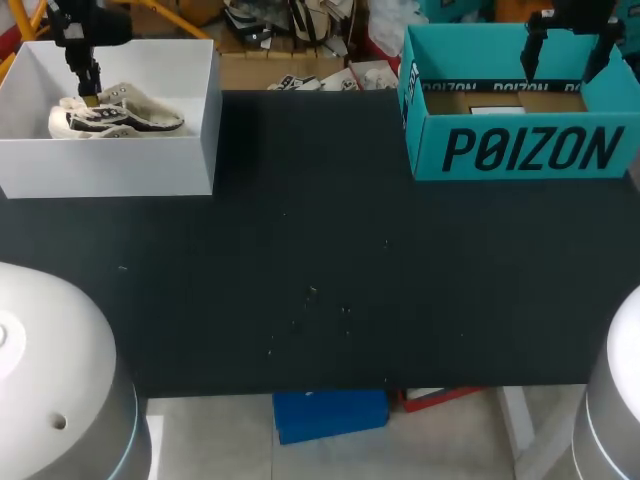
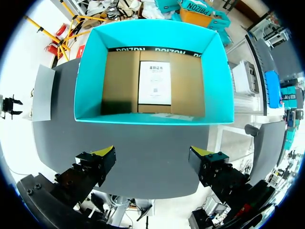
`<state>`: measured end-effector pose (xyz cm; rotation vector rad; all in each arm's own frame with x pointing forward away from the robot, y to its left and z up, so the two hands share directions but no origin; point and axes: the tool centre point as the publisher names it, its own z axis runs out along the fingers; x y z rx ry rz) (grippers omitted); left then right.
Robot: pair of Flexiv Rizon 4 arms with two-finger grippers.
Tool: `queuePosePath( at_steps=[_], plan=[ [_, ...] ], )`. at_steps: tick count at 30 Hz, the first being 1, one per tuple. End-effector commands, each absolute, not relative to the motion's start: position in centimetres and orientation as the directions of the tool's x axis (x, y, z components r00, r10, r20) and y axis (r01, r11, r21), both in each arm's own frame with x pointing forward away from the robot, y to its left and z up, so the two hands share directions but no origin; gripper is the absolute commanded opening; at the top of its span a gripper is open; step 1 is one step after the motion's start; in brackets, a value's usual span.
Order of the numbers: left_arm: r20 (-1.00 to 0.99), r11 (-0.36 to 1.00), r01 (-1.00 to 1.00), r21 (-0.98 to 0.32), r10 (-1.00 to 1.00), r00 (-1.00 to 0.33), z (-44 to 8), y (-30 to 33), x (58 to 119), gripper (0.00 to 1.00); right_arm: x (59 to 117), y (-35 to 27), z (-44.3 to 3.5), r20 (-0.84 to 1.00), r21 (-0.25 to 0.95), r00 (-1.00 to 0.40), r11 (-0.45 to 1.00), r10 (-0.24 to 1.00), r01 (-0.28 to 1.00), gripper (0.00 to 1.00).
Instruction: Take the shoe out of the shoebox, open the shoe tongue, remove and reinsert the insole, then place the shoe into the shoebox
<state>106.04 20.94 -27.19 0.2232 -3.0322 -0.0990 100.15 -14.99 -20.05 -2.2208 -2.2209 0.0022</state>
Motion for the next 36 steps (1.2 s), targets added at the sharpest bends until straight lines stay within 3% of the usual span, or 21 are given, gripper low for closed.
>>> queuePosePath(
  at_steps=[1,36],
  plan=[
    [0.102,0.989,-0.128,0.071,-0.135,-0.986,-28.9,20.6,106.1,0.5,100.1,-15.0,-20.0,0.0,-0.002,0.0,0.0,1.0,1.0,1.0],
    [0.08,0.993,-0.082,0.087,-0.089,-0.993,-38.3,19.7,108.5,0.42,100.1,-15.0,-20.0,0.0,-0.002,0.0,0.0,1.0,1.0,1.0]
  ],
)
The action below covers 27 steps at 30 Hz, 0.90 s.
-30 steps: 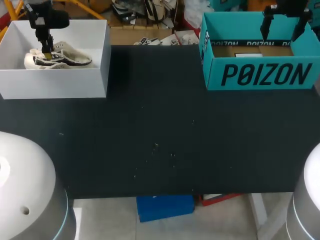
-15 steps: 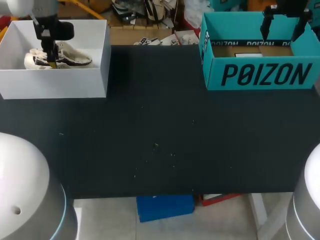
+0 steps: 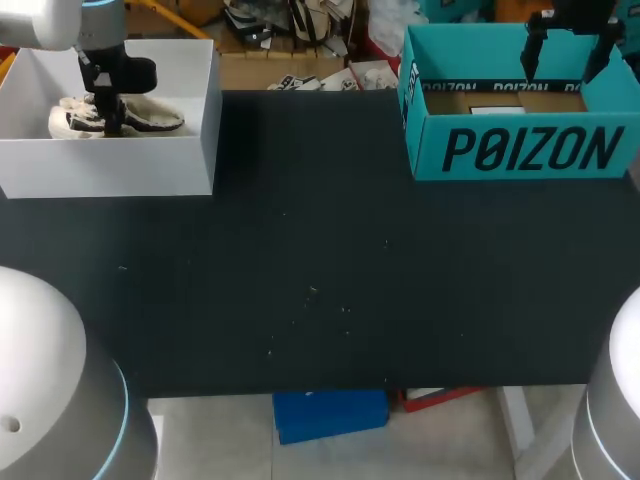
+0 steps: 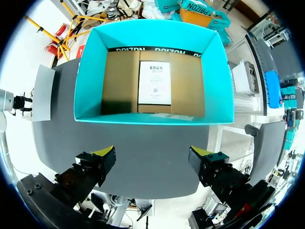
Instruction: Take the shoe out of the shoebox, open the shoe tongue, remove and reinsert the insole, then place the shoe into the shoebox
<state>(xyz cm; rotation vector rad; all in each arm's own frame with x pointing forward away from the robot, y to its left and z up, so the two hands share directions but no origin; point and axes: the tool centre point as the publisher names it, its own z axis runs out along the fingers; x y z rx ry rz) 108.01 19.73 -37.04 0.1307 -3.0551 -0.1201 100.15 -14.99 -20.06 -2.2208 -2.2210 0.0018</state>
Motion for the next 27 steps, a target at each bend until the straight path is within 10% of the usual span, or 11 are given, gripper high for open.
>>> queuePosePath(
  at_steps=[1,13,16,27],
  plan=[
    [0.08,0.993,-0.082,0.088,-0.089,-0.993,-38.6,19.7,108.5,0.42,100.1,-15.0,-20.0,0.0,-0.002,0.0,0.0,1.0,1.0,1.0],
    [0.089,0.992,-0.073,0.101,-0.082,-0.993,-40.0,19.6,108.0,0.37,100.1,-15.0,-20.0,0.0,-0.002,0.0,0.0,1.0,1.0,1.0],
    [0.085,0.991,-0.073,0.109,-0.082,-0.993,-40.2,19.6,107.9,0.0,100.1,-15.0,-20.0,0.0,-0.002,0.0,0.0,1.0,1.0,1.0],
    [0.062,0.994,-0.03,0.109,-0.037,-0.997,-38.4,19.9,107.8,0.0,100.1,-15.0,-20.0,0.0,-0.002,0.0,0.0,1.0,1.0,1.0]
  ],
)
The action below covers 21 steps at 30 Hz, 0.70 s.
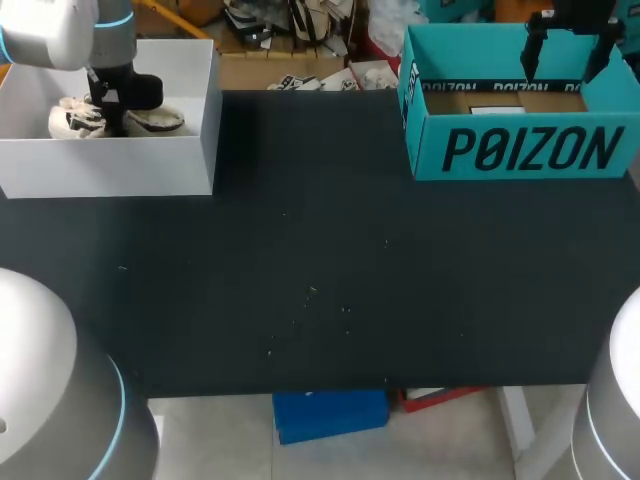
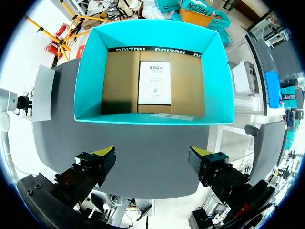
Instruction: Take the shoe out of the shoebox, open the shoe tongue, remove and reinsert the insole, then place the shoe into the shoebox
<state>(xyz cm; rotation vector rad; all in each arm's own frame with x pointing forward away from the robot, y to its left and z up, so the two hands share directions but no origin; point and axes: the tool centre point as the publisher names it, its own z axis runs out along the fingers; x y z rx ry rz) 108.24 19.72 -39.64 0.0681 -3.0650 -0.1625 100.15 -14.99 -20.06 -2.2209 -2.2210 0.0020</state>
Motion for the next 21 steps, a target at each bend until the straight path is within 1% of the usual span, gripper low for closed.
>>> queuePosePath(
  at_steps=[1,9,21],
  plan=[
    [0.062,0.994,-0.029,0.109,-0.036,-0.997,-38.2,19.9,107.8,0.0,100.1,-15.0,-20.0,0.0,-0.002,0.0,0.0,1.0,1.0,1.0],
    [0.024,0.993,0.001,0.12,-0.002,-1.0,-35.3,19.8,108.5,0.0,100.1,-15.0,-20.0,0.0,-0.002,0.0,0.0,1.0,1.0,1.0],
    [-0.054,0.991,0.002,0.132,0.009,-0.998,-29.7,19.0,111.7,0.0,100.1,-15.0,-20.0,0.0,-0.002,0.0,0.0,1.0,1.0,1.0]
  ],
)
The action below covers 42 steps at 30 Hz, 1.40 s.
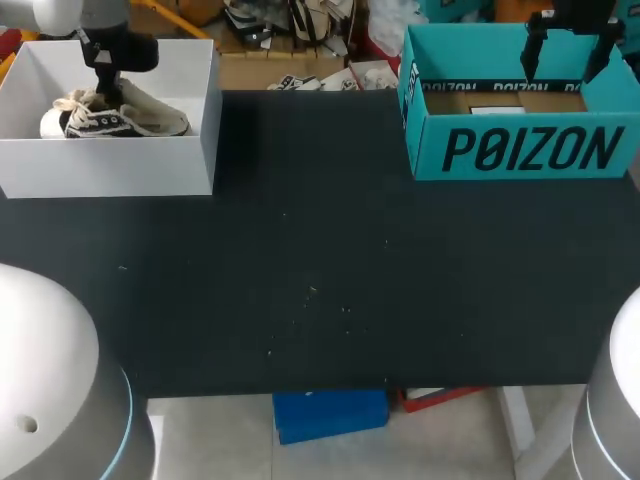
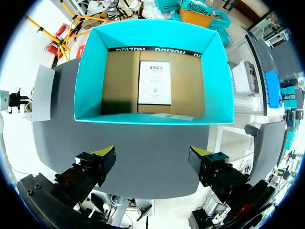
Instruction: Take the shoe out of the shoebox, open the shoe tongue, remove and reinsert the insole, then place the shoe into the shoebox
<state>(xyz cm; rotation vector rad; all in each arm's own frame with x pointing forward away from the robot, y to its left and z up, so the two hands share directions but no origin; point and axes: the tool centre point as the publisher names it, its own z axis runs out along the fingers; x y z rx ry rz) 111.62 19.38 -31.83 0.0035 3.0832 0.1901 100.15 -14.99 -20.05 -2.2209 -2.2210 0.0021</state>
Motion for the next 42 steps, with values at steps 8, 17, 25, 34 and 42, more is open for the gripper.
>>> queuePosePath(
  at_steps=[8,17,25,34,42],
  plan=[
    [-0.04,0.991,-0.023,0.133,-0.018,-0.999,-23.7,17.4,112.7,0.0,100.1,-15.0,-20.0,0.0,-0.002,0.0,0.0,1.0,1.0,1.0],
    [-0.018,0.997,-0.046,0.061,-0.045,-0.999,-15.8,13.8,110.3,0.0,100.1,-15.0,-20.0,0.0,-0.002,0.0,0.0,1.0,1.0,1.0],
    [0.002,0.998,-0.068,-0.006,-0.068,-0.998,-11.7,7.6,104.8,0.0,100.1,-15.0,-20.0,0.0,-0.002,0.0,0.0,1.0,1.0,1.0],
    [0.007,0.998,-0.067,-0.003,-0.067,-0.998,-13.6,0.4,98.5,0.0,100.1,-15.0,-20.0,0.0,-0.002,0.0,0.0,1.0,1.0,1.0],
    [0.052,0.994,-0.103,-0.032,-0.101,-0.993,-17.1,-4.5,93.1,0.0,100.1,-15.0,-20.0,0.0,-0.002,0.0,0.0,1.0,1.0,1.0]
  ],
)
